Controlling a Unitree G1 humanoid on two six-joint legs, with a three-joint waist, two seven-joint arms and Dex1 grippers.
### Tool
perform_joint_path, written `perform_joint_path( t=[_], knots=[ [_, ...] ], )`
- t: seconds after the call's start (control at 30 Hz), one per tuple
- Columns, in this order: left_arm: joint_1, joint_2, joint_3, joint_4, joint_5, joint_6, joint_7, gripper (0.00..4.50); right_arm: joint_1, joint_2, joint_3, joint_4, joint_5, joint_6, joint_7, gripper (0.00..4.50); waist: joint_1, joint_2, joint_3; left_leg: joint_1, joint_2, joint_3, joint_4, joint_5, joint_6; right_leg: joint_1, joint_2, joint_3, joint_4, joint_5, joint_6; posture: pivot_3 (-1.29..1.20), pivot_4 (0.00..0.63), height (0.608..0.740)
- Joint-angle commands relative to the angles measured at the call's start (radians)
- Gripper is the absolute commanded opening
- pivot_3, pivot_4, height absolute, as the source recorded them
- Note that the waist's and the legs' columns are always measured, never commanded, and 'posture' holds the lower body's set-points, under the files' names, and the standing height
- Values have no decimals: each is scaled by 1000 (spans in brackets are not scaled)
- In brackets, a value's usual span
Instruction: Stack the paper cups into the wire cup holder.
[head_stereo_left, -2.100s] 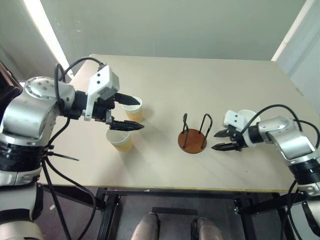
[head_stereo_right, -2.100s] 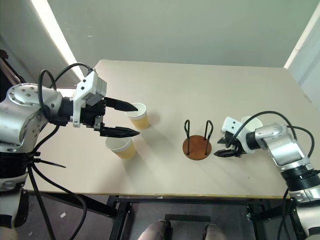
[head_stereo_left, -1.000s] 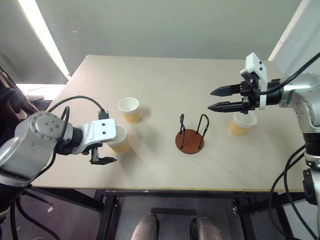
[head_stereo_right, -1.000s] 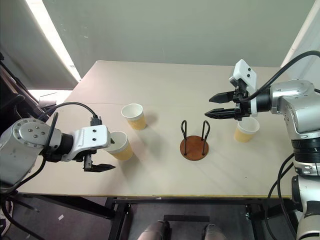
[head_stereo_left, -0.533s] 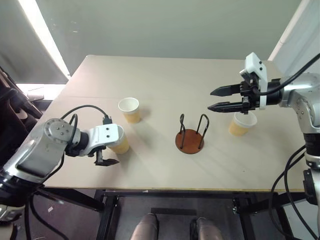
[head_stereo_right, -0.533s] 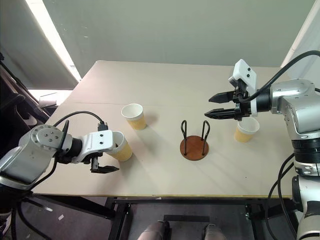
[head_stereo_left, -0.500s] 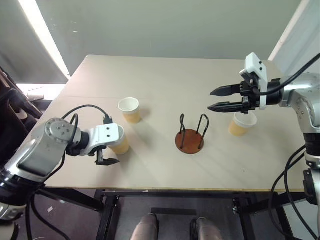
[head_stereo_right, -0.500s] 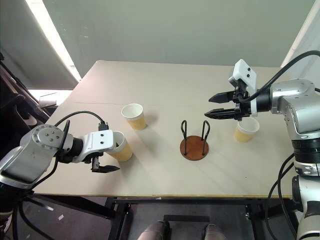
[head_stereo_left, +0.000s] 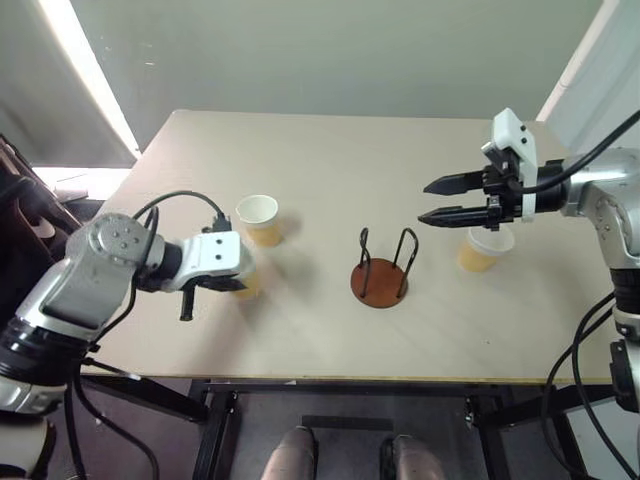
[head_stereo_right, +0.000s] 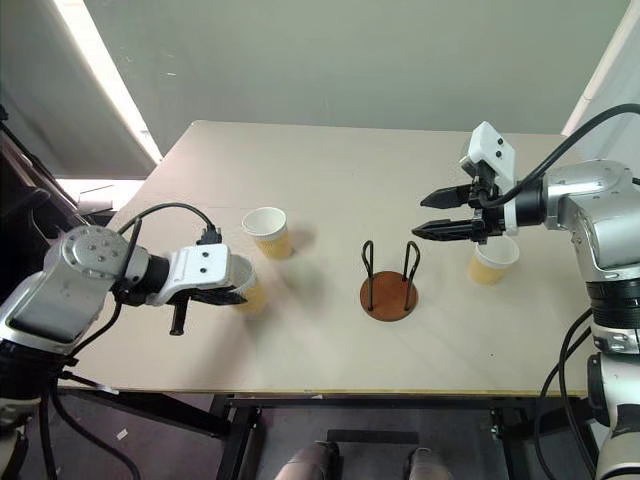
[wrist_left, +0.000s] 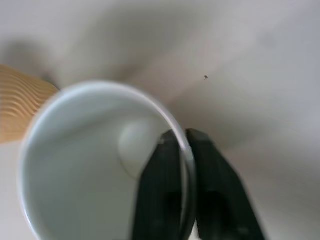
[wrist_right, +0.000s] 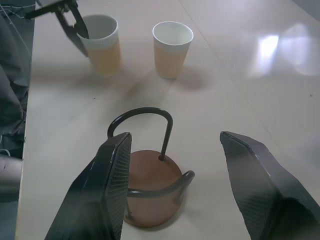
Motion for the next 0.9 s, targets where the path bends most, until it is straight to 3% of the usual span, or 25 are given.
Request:
perform_joint_path(
  t=[0.03, 0.23, 0.5, 0.9],
  knots=[
    [-57, 14, 47, -10, -37, -3, -52, 21, 6, -23, -16, -49, 26, 16, 11, 2914, 0, 0, 0, 0, 0, 0, 0, 0, 0, 0, 0, 0, 0, 0, 0, 0, 150, 740],
    [-210, -28, 47, 17, -109, 45, -139, 21, 39, -47, -42, -81, 40, 41, -10, 2914, 2, 0, 0, -1, 0, 0, 0, 0, 0, 0, 0, 0, 0, 0, 0, 0, 150, 740],
    [-515, -180, 14, 155, -192, 123, -247, 21, 137, -132, -123, -185, 100, 116, -39, 2914, 9, 0, 0, -2, 0, 2, 2, 0, 2, 0, 0, 0, -2, 2, 3, 0, 150, 740],
    [-790, -355, -118, 392, -307, 50, -286, 21, 288, -202, -249, -345, 206, 229, -141, 2914, 12, -1, 0, -5, 0, 7, 6, -3, 7, 2, 0, 4, -9, 8, 18, 0, 150, 740]
  ],
)
